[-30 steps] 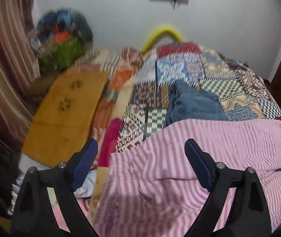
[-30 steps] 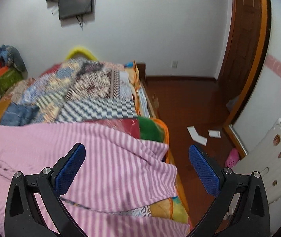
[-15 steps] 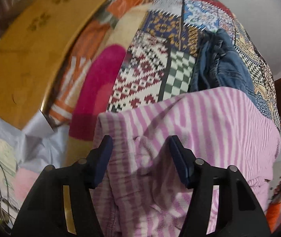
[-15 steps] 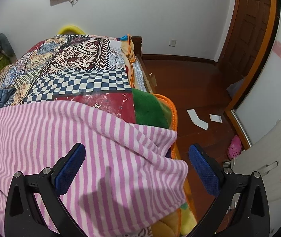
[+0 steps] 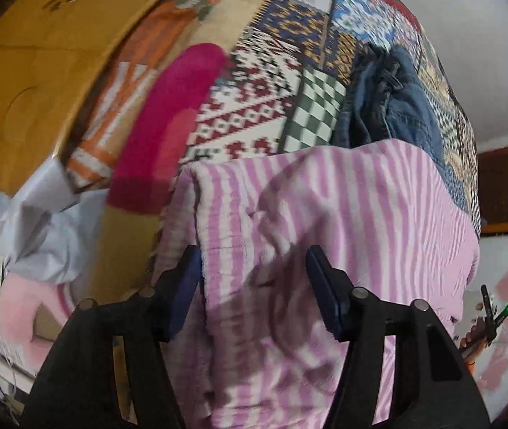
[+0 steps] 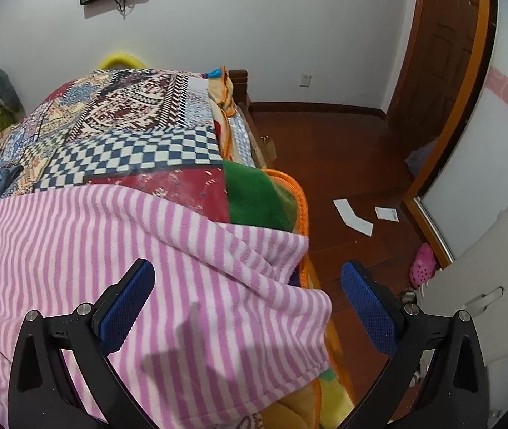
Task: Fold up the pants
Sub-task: 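Lower the left tool onto the pants waistband while the right tool reaches the other waistband edge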
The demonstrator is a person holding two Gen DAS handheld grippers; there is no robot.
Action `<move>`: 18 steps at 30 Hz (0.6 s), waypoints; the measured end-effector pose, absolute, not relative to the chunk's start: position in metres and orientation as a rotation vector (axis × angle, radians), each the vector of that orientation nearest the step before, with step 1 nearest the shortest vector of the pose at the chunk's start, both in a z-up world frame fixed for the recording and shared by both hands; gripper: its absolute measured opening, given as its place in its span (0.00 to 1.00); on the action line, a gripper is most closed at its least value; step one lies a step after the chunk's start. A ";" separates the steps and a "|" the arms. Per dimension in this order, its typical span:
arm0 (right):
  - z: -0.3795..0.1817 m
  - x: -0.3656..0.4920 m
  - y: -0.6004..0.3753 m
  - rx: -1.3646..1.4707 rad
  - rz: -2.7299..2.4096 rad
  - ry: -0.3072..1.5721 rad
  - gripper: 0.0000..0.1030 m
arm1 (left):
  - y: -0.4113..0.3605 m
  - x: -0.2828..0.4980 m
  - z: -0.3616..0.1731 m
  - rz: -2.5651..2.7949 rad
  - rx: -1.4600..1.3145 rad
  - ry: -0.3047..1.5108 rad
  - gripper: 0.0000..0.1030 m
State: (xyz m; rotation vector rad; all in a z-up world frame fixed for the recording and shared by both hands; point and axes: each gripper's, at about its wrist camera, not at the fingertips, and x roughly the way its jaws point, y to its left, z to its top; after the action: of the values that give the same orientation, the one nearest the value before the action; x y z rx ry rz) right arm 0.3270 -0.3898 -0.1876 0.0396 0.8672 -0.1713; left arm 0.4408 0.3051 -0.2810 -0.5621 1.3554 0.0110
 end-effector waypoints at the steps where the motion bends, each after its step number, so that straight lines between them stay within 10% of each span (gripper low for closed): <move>1: -0.188 0.326 -0.393 0.041 -0.176 0.867 1.00 | 0.303 0.444 -0.282 0.008 -0.556 1.357 0.58; 11: -0.213 0.312 -0.427 0.096 -0.111 0.921 1.00 | 0.311 0.464 -0.295 0.068 -0.616 1.311 0.55; 14: -0.222 0.310 -0.437 0.135 -0.102 0.926 1.00 | 0.304 0.469 -0.290 0.133 -0.545 1.297 0.24; 18: -0.240 0.328 -0.439 0.116 -0.097 0.965 1.00 | 0.298 0.471 -0.288 0.149 -0.512 1.279 0.18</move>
State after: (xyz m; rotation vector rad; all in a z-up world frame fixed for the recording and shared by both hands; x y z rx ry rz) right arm 0.3281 -0.4386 -0.2398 0.1160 0.9655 -0.0971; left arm 0.4711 0.2976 -0.2878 -0.5120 1.2787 0.1495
